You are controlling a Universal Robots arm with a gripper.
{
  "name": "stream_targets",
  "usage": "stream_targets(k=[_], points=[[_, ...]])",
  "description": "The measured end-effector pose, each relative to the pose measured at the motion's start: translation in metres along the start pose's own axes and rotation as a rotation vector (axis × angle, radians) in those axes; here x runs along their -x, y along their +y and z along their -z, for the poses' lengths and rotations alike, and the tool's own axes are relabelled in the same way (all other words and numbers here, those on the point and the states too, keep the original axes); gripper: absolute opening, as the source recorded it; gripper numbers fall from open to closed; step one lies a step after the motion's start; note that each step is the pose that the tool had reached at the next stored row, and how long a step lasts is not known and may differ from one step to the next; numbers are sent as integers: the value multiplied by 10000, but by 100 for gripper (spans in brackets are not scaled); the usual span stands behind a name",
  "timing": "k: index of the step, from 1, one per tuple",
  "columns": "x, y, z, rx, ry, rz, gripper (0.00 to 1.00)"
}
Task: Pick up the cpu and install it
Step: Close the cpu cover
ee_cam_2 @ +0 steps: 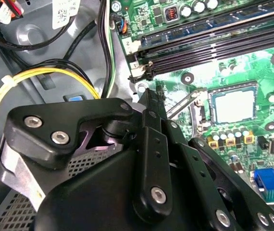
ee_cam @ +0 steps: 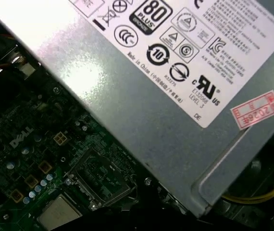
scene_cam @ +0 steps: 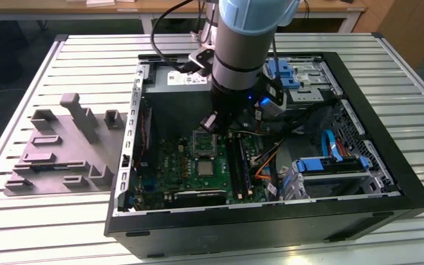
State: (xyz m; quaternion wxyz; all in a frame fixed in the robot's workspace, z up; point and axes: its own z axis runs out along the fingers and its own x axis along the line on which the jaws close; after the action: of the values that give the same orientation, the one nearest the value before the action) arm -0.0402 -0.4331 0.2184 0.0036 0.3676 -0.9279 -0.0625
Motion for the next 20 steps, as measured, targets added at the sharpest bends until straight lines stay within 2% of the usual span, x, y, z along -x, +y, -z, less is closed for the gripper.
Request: stream_targets(k=[12, 20], points=[[-2, 22, 82, -284, 266, -15, 11], [-15, 44, 145, -307, 289, 9, 11]])
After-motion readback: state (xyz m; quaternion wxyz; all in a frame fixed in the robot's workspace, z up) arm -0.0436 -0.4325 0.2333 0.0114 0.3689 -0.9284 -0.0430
